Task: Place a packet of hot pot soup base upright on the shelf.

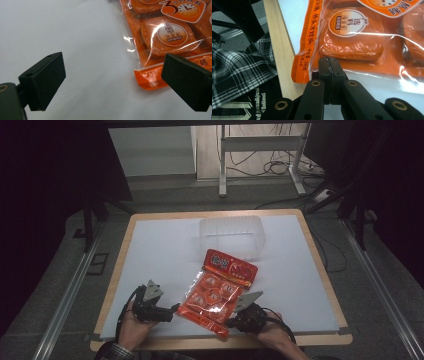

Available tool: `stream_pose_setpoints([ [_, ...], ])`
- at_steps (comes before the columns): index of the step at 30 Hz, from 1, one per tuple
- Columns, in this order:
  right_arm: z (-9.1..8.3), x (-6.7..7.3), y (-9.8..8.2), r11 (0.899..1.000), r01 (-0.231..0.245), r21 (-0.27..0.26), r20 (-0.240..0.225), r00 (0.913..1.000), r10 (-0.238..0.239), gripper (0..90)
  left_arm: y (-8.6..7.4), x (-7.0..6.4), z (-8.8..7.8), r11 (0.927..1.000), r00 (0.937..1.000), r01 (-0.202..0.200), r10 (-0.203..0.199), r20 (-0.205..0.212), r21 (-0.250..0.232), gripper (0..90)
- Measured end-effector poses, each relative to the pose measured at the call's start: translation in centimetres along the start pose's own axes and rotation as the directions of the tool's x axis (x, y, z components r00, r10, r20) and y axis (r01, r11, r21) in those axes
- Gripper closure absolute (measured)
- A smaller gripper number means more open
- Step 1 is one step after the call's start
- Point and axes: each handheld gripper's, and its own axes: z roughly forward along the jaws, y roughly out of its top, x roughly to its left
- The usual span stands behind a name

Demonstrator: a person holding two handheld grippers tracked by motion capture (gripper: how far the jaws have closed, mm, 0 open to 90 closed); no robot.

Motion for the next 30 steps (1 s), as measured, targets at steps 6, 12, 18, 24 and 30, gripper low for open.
stream_pose_setpoints([
  [6,1.1,0.5,1.0,1.0,-0.006,-0.006,-0.017,0.9998,0.006,89.6,0.0,0.0,0.0,1.0,1.0,0.0,0.0,-0.003,0.002,5.5],
  [12,1.9,1.0,2.2,1.0,0.015,0.012,-0.018,0.9997,-0.015,89.5,0.0,0.0,0.0,1.0,1.0,-0.002,0.002,-0.005,0.003,5.6],
  [18,1.3,0.5,2.1,1.0,-0.02,0.009,-0.027,0.9994,0.02,89.2,-0.1,0.1,-0.1,1.0,1.0,-0.003,0.003,-0.005,0.002,5.7],
  [24,-0.3,-0.1,1.9,1.0,-0.021,-0.018,0.012,0.9997,0.022,84.7,-0.1,0.0,-0.1,1.0,1.0,-0.007,0.007,-0.004,0.004,5.9],
  [30,-2.4,-1.7,1.3,0.998,-0.057,-0.037,0.066,0.9961,0.059,76.0,-0.1,-0.1,0.0,0.9999,0.9999,-0.011,0.011,-0.005,0.008,5.9],
])
